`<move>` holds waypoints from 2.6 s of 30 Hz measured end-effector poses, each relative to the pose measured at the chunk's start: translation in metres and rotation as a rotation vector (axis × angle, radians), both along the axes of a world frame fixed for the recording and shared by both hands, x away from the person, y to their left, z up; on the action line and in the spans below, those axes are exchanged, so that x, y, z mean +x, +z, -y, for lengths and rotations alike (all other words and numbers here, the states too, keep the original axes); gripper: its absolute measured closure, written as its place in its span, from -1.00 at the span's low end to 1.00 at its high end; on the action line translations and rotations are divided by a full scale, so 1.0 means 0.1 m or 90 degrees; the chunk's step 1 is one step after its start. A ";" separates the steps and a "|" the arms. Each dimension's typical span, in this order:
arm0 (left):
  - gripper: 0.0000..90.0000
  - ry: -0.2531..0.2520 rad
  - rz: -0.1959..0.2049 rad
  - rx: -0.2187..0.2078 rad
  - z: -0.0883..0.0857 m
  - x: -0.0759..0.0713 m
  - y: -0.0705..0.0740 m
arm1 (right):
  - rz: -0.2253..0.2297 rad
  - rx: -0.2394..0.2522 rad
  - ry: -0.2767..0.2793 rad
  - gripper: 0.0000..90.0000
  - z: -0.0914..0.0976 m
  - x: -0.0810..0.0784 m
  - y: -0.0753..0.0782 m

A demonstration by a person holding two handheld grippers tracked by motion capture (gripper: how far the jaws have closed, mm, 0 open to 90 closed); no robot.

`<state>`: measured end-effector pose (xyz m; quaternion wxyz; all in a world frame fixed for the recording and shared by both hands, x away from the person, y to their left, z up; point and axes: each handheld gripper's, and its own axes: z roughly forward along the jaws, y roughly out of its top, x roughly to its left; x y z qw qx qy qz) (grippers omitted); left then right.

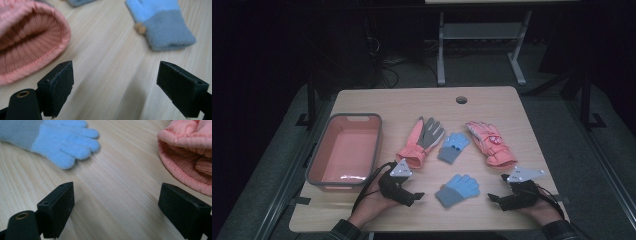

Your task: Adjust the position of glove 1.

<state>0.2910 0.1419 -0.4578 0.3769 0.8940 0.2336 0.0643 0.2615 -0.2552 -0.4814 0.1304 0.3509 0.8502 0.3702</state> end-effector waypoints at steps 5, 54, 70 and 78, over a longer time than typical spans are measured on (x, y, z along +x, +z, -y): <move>-0.55 -0.001 -0.012 -0.004 0.10 0.05 0.06 | 0.000 0.003 -0.005 -0.72 0.00 0.00 0.00; 0.99 0.041 -0.024 0.105 1.28 1.03 0.11 | -0.007 0.001 -0.012 -0.79 -0.01 0.01 0.00; 0.99 0.022 -0.043 0.110 1.00 0.68 0.13 | -0.006 0.000 -0.011 -0.79 -0.01 0.01 0.00; 0.99 0.001 -0.050 0.121 0.80 0.46 0.15 | -0.006 0.000 -0.011 -0.79 -0.01 0.01 0.00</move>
